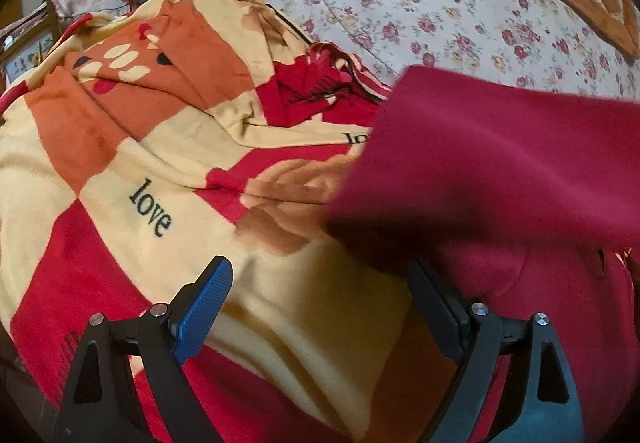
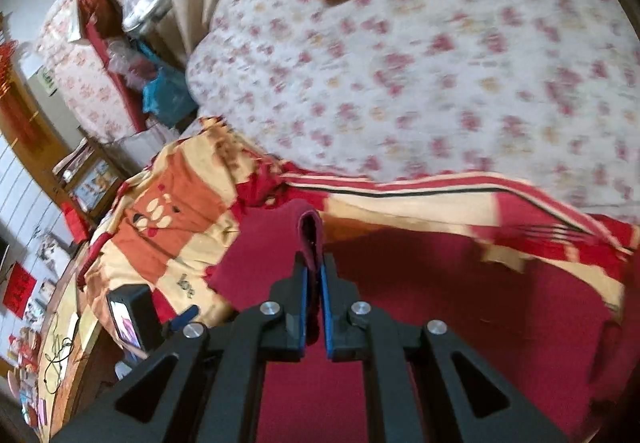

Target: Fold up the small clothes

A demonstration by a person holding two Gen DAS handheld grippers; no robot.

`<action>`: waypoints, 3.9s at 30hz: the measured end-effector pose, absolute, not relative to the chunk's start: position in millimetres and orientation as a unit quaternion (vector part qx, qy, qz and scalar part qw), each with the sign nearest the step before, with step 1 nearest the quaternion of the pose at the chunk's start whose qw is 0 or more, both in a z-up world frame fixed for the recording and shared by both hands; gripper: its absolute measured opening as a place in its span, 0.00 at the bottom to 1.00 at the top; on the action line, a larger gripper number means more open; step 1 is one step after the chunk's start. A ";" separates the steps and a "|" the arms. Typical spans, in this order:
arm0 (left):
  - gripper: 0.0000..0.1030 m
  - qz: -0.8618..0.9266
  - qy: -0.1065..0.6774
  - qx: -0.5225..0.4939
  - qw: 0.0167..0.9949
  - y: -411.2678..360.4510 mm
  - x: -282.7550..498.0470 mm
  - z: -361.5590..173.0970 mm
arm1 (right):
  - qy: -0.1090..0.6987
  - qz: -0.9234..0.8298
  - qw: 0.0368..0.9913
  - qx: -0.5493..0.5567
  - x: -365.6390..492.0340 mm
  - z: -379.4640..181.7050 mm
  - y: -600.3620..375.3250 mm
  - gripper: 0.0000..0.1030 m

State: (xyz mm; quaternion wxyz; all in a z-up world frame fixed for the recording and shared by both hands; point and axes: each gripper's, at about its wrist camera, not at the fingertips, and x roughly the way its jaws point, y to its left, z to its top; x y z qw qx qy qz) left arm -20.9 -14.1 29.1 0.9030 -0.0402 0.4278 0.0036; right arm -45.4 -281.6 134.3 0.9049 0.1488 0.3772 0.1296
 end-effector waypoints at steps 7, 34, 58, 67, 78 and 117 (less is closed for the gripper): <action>0.69 -0.020 0.419 -0.024 0.907 -28.6 -29.7 31.9 | 0.395 0.028 0.902 0.171 -87.9 114.4 -370.1 0.06; 0.68 -0.042 0.393 -0.035 0.918 -37.9 -35.3 41.4 | 0.436 0.026 0.892 0.113 -39.2 81.6 -344.4 0.58; 0.67 -0.058 0.439 -0.005 0.897 -58.5 -13.2 21.4 | 0.493 0.132 0.859 0.046 83.0 16.5 -204.5 0.31; 0.67 -0.102 0.396 -0.023 0.912 -65.8 -33.0 43.5 | 0.509 0.045 0.859 0.020 -23.8 4.7 -264.9 0.38; 0.67 -0.121 0.393 0.010 0.911 -81.3 -56.5 51.0 | 0.478 -0.084 0.872 0.068 -104.6 35.1 -379.9 0.50; 0.66 -0.153 0.423 0.077 0.890 -135.6 -18.6 29.4 | 0.423 -0.145 0.881 0.157 -131.3 64.6 -470.7 0.69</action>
